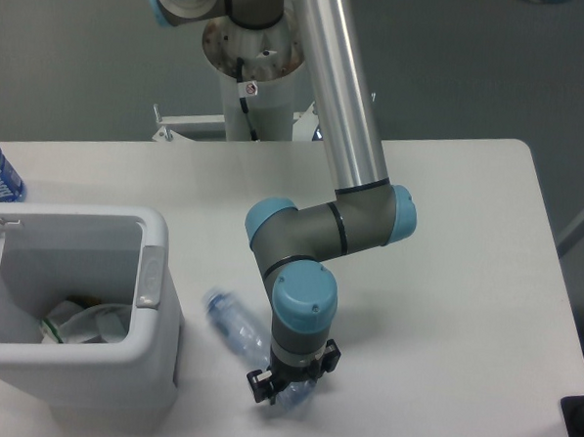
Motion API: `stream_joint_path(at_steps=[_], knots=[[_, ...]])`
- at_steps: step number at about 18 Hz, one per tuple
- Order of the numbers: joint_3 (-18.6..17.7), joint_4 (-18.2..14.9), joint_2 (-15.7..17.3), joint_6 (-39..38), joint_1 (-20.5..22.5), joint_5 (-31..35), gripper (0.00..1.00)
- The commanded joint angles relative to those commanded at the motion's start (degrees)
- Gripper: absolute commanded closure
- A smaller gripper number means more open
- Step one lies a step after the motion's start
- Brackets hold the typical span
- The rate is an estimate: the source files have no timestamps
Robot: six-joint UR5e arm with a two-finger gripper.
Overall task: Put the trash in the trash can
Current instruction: 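Close the gripper on the bottle's base end and lift it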
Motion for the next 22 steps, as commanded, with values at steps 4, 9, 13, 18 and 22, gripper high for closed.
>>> stream_joint_path(at_steps=[4, 9, 13, 18, 22], knots=[[-0.4, 0.0, 0.3, 0.2, 0.0, 0.1, 0.38], [-0.4, -0.3, 1.3, 0.5, 0.0, 0.0, 0.38], [-0.5, -0.4, 2.0, 1.0, 0.0, 0.0, 0.4], [0.3, -0.3, 4.9, 6.2, 0.4, 0.0, 0.42], [5.7, -0.1, 8.6, 6.0, 3.0, -0.3, 0.42]])
